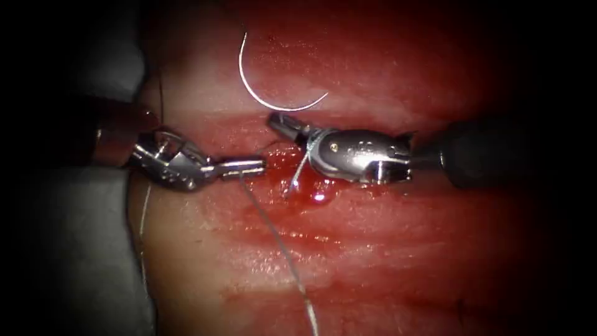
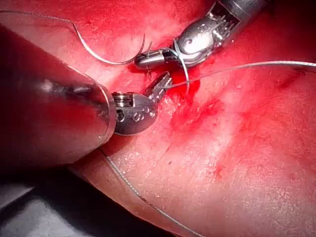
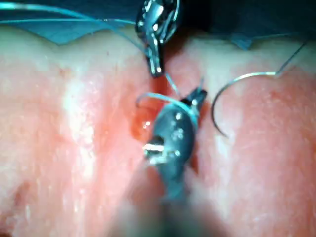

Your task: Wound Closure

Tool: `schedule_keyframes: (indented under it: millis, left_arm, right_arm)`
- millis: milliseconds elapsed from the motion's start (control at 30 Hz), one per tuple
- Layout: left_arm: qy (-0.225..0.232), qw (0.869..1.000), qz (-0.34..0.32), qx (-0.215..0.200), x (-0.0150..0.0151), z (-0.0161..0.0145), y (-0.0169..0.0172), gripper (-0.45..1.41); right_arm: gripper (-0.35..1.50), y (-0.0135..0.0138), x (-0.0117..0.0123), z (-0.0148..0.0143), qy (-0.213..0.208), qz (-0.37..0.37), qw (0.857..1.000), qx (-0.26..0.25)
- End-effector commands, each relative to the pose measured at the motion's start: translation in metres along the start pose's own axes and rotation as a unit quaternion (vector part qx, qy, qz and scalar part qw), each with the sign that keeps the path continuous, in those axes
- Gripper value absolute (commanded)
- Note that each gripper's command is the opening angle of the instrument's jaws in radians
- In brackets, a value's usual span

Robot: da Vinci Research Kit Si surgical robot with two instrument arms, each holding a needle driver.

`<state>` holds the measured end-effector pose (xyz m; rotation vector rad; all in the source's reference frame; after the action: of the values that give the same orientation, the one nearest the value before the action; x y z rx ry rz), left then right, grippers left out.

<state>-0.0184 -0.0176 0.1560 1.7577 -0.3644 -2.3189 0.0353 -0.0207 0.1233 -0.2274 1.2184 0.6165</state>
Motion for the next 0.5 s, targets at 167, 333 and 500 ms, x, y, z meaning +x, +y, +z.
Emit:
schedule_keyframes:
  millis: [167,333,500]
  left_arm:
    - [-0.021,0.999,-0.028,0.010,-0.0008,-0.0009,-0.0017,-0.45]
    - [-0.047,0.998,-0.040,0.009,-0.0014,-0.0017,-0.0054,-0.45]
    - [-0.061,0.997,-0.044,0.014,-0.0014,-0.0018,-0.0105,-0.45]
  right_arm:
    - [-0.35,-0.0023,0.0000,-0.0001,-0.009,0.000,1.000,-0.016]
    - [-0.35,-0.0039,0.0009,-0.0001,-0.013,-0.005,1.000,-0.018]
    - [-0.35,-0.0053,0.0018,-0.0004,-0.021,-0.004,1.000,-0.018]
